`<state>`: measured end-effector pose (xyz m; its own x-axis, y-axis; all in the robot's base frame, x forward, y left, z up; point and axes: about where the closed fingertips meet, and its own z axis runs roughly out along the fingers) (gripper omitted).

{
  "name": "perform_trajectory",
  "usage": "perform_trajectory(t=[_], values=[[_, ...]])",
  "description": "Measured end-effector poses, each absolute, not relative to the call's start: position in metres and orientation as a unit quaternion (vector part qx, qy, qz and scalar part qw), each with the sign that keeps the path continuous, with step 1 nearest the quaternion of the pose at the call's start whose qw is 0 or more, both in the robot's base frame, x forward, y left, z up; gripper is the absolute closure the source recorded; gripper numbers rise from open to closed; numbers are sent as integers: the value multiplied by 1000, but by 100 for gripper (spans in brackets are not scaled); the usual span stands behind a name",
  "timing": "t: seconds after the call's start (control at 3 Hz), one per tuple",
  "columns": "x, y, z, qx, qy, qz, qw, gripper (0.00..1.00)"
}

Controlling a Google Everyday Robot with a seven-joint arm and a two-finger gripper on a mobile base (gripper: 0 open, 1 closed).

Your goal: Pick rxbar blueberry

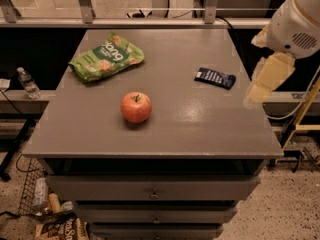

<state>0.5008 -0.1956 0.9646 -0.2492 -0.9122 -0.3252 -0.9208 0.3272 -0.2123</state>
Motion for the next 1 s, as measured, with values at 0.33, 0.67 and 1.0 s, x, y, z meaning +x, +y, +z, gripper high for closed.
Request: perform_trajectory(t=[0.33,0.67,1.0], values=[[547,-176,949,-556,801,41,220,0],[587,-155,921,-540,812,62,214,0],[631,-138,890,-539,814,85,199,0]])
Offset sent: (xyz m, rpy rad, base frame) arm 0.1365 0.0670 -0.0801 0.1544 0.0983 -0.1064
